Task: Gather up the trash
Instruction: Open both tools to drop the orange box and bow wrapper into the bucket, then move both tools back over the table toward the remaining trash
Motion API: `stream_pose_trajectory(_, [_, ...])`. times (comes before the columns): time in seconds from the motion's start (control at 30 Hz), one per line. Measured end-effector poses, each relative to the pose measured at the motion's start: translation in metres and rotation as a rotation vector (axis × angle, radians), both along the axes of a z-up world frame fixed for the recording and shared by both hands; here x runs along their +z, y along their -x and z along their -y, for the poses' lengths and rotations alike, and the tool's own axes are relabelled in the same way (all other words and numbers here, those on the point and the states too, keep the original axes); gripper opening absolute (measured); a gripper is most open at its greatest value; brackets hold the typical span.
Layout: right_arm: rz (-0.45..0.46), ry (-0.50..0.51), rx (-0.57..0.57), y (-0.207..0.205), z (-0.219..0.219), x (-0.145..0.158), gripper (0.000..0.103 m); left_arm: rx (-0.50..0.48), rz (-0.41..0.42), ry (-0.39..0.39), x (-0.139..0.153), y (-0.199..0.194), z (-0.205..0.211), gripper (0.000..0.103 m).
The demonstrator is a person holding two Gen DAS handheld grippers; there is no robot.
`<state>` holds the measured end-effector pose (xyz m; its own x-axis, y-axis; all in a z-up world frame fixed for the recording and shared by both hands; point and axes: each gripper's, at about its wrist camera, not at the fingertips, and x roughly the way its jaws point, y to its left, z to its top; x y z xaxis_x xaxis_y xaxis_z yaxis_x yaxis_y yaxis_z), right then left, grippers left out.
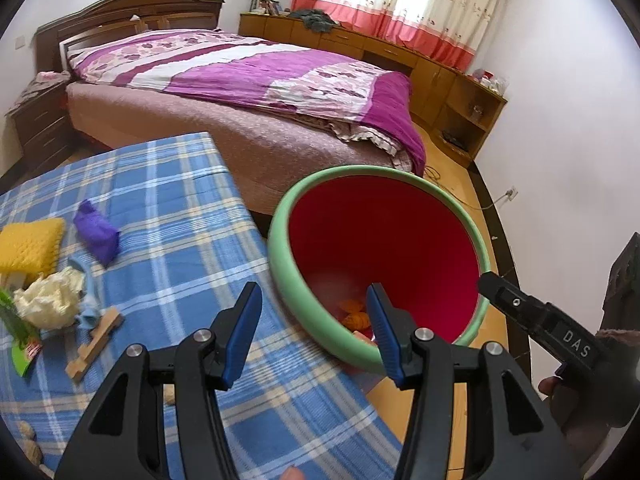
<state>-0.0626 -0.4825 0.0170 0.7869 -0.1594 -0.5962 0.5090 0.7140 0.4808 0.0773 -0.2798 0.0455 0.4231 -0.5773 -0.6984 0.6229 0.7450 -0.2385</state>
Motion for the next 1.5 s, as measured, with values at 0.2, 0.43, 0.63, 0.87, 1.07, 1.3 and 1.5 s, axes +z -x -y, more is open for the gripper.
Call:
stream_pose_trajectory(0.2, [0.000, 0.000, 0.018, 0.000, -0.011, 0.005, 0.058, 0.035, 0.006, 0.000, 0.004, 0.002, -0.021, 0.055])
stream_pose_trajectory(0.43, [0.007, 0.000, 0.049, 0.000, -0.028, 0.012, 0.066, 0.078, 0.022, -0.007, 0.010, 0.006, -0.045, 0.055])
stream_pose_trajectory(0.63, [0.005, -0.004, 0.076, 0.000, -0.044, 0.015, 0.073, 0.132, 0.042, -0.010, 0.013, 0.010, -0.069, 0.063])
stream_pose_trajectory(0.87, [-0.007, -0.015, 0.123, -0.007, -0.064, 0.015, 0.074, 0.196, 0.035, -0.003, 0.014, 0.011, -0.100, 0.063])
stream_pose_trajectory(1.07, [-0.014, 0.003, 0.172, -0.012, -0.091, 0.019, 0.075, 0.273, 0.048, 0.002, 0.017, 0.013, -0.131, 0.069])
stream_pose_trajectory(1.3, [-0.027, 0.009, 0.211, -0.017, -0.116, 0.020, 0.080, 0.348, 0.046, 0.003, 0.014, 0.014, -0.168, 0.069])
stream_pose_trajectory(1.5, [-0.041, 0.018, 0.240, -0.023, -0.136, 0.020, 0.080, 0.403, 0.035, -0.004, 0.009, 0.011, -0.197, 0.069])
